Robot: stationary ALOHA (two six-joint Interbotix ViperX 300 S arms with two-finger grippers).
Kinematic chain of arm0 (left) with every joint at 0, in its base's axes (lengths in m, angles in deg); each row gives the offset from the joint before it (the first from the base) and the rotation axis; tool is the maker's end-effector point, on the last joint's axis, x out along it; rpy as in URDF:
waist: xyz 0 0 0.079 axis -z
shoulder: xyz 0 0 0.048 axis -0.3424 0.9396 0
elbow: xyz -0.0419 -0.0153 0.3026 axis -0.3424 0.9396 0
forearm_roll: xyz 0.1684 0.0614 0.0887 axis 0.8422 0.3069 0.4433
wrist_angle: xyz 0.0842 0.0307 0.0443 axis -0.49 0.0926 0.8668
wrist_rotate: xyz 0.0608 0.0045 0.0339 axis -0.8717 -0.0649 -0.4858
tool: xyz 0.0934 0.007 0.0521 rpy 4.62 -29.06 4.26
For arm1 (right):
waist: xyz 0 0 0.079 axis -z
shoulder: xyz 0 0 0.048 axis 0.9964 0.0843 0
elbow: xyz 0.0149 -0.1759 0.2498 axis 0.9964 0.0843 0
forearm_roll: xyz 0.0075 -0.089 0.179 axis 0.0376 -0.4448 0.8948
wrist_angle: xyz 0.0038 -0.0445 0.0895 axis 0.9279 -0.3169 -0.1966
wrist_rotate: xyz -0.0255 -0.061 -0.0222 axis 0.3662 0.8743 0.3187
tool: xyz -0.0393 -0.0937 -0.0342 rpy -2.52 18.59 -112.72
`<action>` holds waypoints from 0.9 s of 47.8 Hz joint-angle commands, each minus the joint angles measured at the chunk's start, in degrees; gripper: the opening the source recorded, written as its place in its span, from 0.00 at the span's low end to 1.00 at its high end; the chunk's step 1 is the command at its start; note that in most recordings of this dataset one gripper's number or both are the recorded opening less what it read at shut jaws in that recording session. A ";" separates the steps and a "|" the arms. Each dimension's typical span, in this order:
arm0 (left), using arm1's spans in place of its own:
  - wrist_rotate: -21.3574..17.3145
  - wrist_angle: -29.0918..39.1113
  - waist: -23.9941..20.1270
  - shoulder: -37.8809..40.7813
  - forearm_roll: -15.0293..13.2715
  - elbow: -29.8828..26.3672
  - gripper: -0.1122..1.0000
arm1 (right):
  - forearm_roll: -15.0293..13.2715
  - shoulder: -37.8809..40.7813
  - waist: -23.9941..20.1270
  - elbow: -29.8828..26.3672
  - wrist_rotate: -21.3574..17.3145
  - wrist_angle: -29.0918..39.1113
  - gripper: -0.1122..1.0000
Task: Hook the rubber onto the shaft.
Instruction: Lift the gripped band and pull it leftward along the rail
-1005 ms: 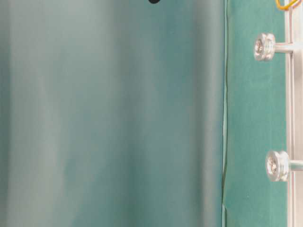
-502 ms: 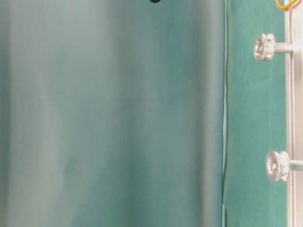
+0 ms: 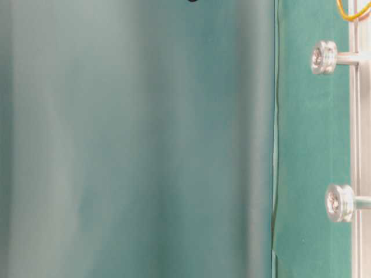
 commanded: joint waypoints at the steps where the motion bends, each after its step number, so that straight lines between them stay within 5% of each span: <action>1: 0.00 -0.26 -0.09 0.53 0.09 -1.93 0.10 | 0.00 -0.53 -0.18 -0.97 0.00 -0.18 0.16; 27: 0.00 -0.26 -0.09 0.44 0.09 -1.93 0.10 | -0.09 -7.29 -0.18 -2.46 0.00 4.75 0.16; 43: 0.00 -0.26 -0.09 0.44 0.09 -1.93 0.10 | -3.52 -12.74 1.05 -6.68 0.00 13.54 0.16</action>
